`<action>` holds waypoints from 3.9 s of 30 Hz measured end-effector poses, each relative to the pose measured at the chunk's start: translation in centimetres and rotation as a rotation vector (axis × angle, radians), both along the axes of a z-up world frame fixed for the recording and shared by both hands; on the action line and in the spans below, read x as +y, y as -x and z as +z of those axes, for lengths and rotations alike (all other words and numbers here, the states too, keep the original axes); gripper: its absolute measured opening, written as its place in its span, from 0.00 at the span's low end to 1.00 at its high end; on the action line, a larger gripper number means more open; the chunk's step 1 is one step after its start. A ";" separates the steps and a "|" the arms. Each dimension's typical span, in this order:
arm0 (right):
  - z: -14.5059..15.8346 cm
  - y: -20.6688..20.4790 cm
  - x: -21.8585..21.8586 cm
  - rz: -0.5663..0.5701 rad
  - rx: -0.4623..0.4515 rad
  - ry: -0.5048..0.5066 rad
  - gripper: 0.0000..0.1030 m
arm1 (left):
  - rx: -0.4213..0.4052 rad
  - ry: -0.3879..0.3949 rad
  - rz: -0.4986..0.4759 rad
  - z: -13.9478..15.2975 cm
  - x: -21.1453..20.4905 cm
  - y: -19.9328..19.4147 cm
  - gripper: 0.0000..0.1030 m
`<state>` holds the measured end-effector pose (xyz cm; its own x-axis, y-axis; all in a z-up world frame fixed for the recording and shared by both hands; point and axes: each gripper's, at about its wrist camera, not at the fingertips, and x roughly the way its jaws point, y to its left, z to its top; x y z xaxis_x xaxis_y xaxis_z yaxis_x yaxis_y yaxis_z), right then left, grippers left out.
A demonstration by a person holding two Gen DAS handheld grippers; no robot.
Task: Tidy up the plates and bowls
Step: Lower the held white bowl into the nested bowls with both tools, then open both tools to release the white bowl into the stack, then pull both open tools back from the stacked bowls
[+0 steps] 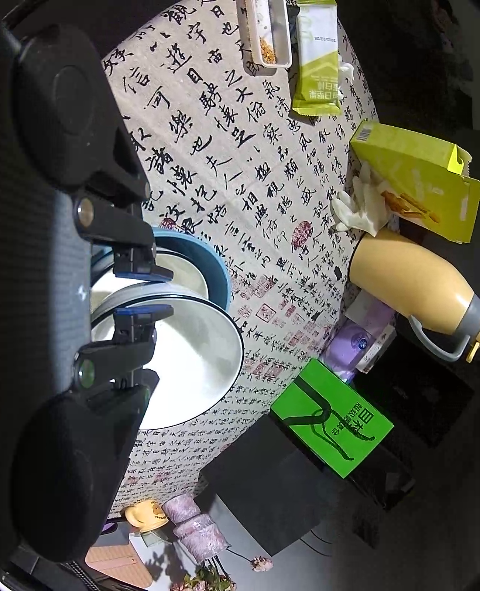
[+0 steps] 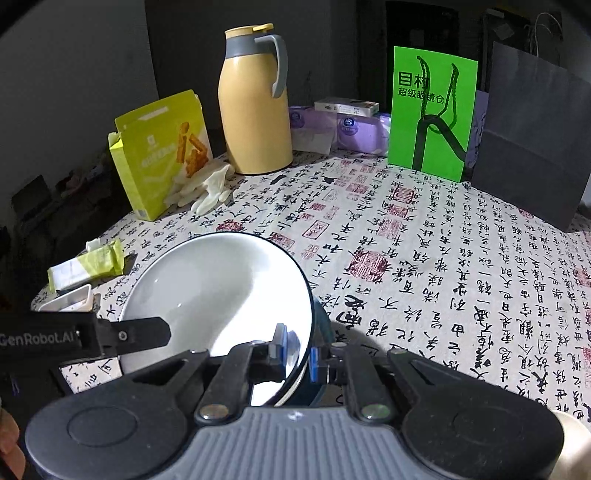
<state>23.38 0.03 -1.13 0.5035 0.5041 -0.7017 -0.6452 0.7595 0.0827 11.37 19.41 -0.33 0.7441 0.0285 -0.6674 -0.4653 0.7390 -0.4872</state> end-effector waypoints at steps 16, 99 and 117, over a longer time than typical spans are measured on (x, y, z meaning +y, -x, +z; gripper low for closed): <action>-1.3 0.0 0.9 0.016 -0.049 0.044 0.12 | 0.034 0.000 0.005 -1.3 0.6 -0.8 0.13; -3.2 10.2 -14.7 -0.026 -0.161 -0.313 1.00 | -0.344 -0.393 -0.025 -3.2 -5.8 12.0 1.00; -3.3 12.7 -15.7 -0.035 -0.190 -0.326 1.00 | -0.362 -0.352 -0.081 -4.4 -6.0 12.7 1.00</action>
